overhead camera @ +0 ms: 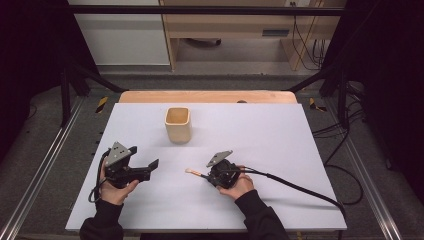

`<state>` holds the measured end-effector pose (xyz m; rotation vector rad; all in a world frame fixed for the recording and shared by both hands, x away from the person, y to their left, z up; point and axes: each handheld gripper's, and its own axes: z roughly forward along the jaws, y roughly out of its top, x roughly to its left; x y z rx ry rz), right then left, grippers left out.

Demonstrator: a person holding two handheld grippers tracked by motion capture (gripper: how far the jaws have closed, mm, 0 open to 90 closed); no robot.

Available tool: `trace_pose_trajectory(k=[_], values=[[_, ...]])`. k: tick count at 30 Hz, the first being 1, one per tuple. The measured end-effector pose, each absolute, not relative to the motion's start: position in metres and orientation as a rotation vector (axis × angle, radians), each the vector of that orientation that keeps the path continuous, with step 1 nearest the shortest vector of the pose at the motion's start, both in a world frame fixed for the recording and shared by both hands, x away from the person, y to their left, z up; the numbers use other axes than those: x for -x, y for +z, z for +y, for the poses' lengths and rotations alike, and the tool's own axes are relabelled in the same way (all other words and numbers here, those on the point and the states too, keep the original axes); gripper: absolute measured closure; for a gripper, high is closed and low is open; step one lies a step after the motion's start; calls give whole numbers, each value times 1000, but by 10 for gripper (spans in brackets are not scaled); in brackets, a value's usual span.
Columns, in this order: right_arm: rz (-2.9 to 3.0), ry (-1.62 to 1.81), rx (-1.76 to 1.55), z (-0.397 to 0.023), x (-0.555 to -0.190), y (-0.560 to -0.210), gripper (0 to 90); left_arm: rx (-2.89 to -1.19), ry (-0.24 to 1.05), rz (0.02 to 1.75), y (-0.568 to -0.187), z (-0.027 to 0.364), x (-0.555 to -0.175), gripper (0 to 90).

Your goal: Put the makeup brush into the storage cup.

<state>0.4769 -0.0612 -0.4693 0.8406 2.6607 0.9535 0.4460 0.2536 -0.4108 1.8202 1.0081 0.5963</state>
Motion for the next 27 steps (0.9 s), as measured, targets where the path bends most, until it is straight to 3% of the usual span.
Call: trace_pose_trajectory(k=[7, 12, 18, 27], values=[[2646, 939, -884, -61, -474, -469, 831, -1821, 597, 1007, -411, 253, -446, 83], [2650, 960, -888, -61, -473, -464, 753, -1818, 596, 1009, -410, 254, -446, 83], [2641, 964, -882, -71, -476, -435, 670, -1830, 597, 1009, -411, 253, -447, 81], [2671, 890, -861, -65, -483, -418, 626, -1833, 599, 1010, -411, 253, -447, 78]])
